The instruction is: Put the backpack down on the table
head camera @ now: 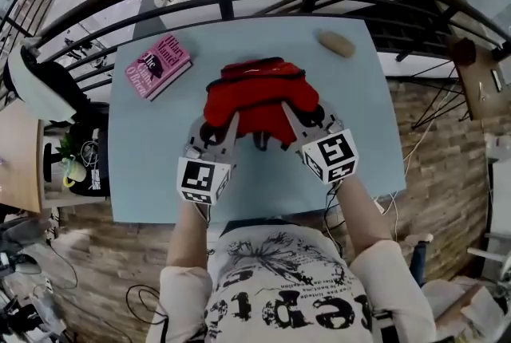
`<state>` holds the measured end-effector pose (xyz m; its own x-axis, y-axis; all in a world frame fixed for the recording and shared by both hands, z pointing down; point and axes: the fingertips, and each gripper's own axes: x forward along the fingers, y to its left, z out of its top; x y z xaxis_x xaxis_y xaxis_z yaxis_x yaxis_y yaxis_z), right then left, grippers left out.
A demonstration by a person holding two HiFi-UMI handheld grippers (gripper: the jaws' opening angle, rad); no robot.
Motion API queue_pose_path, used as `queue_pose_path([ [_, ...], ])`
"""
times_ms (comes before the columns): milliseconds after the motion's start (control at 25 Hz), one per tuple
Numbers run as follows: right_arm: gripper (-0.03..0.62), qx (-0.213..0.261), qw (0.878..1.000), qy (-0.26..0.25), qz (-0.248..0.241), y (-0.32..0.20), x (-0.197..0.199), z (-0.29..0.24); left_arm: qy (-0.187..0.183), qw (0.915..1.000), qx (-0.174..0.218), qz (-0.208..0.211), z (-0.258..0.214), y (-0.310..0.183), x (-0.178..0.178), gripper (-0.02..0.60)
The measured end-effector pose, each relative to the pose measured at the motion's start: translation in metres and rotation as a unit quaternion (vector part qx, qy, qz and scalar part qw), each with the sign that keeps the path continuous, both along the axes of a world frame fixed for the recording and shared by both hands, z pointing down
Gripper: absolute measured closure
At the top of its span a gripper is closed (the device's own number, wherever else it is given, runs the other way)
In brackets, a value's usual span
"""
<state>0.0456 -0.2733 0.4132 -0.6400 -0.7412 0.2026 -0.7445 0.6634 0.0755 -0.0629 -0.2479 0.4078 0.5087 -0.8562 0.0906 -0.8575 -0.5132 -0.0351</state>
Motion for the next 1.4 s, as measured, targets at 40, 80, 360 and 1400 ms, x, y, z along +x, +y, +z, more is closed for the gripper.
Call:
queue_pose_path([
  [40, 0.51, -0.004, 1.0, 0.001, 0.0, 0.007, 0.002, 0.005, 0.001, 1.0, -0.005, 0.0, 0.005, 0.007, 0.001, 0.522],
  [80, 0.507, -0.009, 1.0, 0.002, 0.001, 0.015, 0.003, 0.01, 0.003, 1.0, -0.009, -0.001, 0.01, 0.015, 0.002, 0.52],
  [360, 0.482, -0.044, 0.999, 0.011, 0.003, 0.064, 0.013, 0.057, 0.008, 0.9988, -0.048, -0.007, 0.059, 0.064, 0.009, 0.508],
  [1400, 0.32, -0.143, 0.988, 0.05, 0.043, 0.135, 0.034, 0.239, -0.025, 0.9831, -0.177, -0.041, 0.245, 0.141, 0.0, 0.364],
])
